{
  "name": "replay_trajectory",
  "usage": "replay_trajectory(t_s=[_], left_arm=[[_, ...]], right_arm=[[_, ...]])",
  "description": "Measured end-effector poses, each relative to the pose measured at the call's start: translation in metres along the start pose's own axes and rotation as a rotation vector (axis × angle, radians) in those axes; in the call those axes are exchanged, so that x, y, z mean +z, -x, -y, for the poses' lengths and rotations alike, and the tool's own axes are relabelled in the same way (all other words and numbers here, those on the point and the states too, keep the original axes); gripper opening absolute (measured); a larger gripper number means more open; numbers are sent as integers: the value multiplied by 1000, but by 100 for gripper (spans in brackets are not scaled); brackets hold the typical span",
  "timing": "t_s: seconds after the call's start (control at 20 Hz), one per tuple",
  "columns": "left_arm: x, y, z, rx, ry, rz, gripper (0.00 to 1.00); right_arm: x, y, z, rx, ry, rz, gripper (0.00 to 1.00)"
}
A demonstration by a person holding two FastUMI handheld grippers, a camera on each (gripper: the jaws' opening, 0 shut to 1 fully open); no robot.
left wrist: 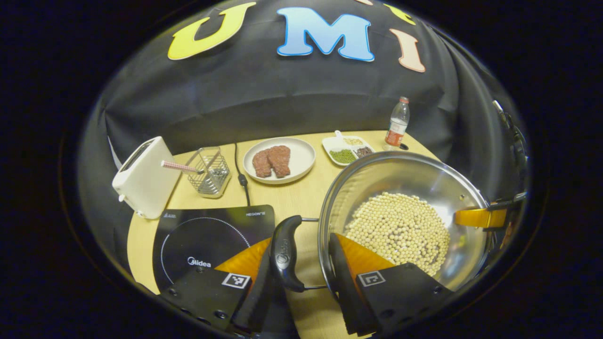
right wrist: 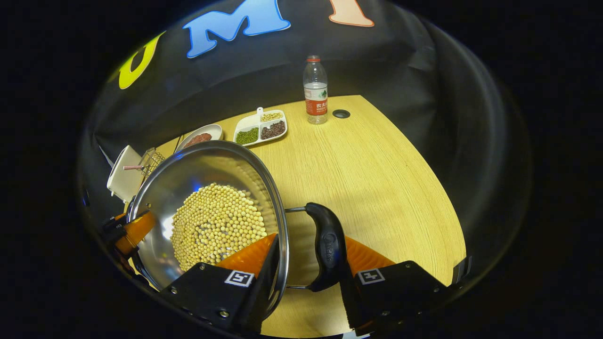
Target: First push the handle of the pot to place it horizontally, then grasp the pot with both hands and set it on the induction cooktop.
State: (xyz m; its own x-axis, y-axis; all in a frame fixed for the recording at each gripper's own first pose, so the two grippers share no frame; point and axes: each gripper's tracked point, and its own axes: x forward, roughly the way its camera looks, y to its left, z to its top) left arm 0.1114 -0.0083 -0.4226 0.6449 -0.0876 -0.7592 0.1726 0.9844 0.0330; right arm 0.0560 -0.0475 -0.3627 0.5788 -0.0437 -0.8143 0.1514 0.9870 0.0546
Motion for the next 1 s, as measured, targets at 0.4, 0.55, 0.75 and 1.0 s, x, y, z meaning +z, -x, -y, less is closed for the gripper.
replay_trajectory(t_s=[0.4, 0.55, 0.75, 1.0], left_arm=[[5, 30, -42, 12, 19, 25, 65], [4, 39, -60, 20, 21, 30, 65], [-1, 43, -89, 36, 35, 32, 65], [-8, 51, -126, 68, 60, 32, 68]], right_arm=[[3, 19, -40, 11, 27, 15, 65], [2, 24, -57, 17, 31, 15, 65], [-1, 25, -81, 28, 46, 12, 65], [-3, 22, -114, 52, 76, 3, 65]])
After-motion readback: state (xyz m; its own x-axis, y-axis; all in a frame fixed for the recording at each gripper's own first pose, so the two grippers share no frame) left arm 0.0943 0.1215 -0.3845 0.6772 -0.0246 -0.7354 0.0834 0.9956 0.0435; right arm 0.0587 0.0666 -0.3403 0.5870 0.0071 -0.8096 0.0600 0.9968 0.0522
